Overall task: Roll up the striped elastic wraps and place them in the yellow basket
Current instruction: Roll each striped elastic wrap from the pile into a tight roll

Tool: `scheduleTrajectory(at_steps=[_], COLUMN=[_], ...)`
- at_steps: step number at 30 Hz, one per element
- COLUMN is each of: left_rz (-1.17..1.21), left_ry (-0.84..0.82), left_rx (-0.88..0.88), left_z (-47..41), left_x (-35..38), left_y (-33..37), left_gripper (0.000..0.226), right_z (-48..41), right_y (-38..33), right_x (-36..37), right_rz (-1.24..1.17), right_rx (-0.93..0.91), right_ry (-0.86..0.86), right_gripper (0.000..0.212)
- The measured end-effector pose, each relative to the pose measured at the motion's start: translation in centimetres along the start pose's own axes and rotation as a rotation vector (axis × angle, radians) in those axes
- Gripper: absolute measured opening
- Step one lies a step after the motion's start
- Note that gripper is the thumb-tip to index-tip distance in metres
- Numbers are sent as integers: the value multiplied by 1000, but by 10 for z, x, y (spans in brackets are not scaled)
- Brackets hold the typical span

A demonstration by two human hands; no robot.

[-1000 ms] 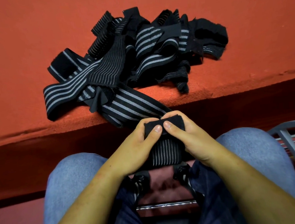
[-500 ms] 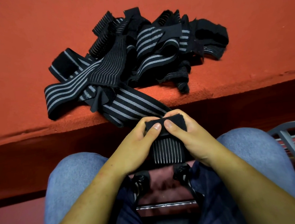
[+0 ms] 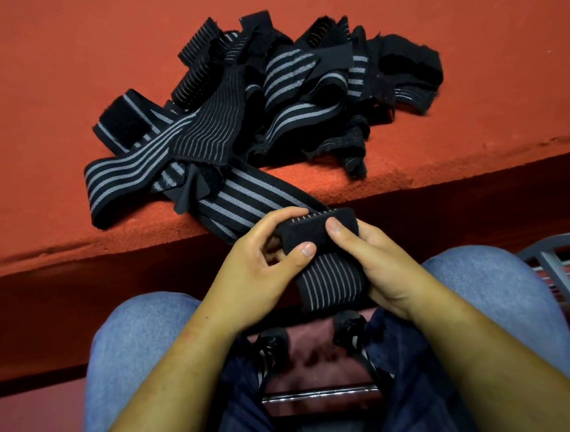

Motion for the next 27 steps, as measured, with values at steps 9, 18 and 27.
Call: scheduleTrajectory(at_steps=[9,18,27], left_rz=[-32,-156,-206], left_ry=[30,52,52], left_rx=[43,175,215], left_z=[1,2,2], left_x=[-1,-1,0], left_y=[3,5,6], left_gripper=[45,48,47], right_z=[0,0,1], right_y=[-2,-4,-6], right_x=[0,0,1], right_rz=[2,57,33], right_rx=[45,102,100], right_ry=[-20,19,17], right_gripper=[69,80,67])
Point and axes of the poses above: each hand's wrist, its own z-axis away from the middle knuckle, its own x-axis out of the palm, y = z × x, the point moved 1 cm from there along -z, towards the middle knuckle, and after that the axes turned 7 degrees about y, right-handed, at the moved point
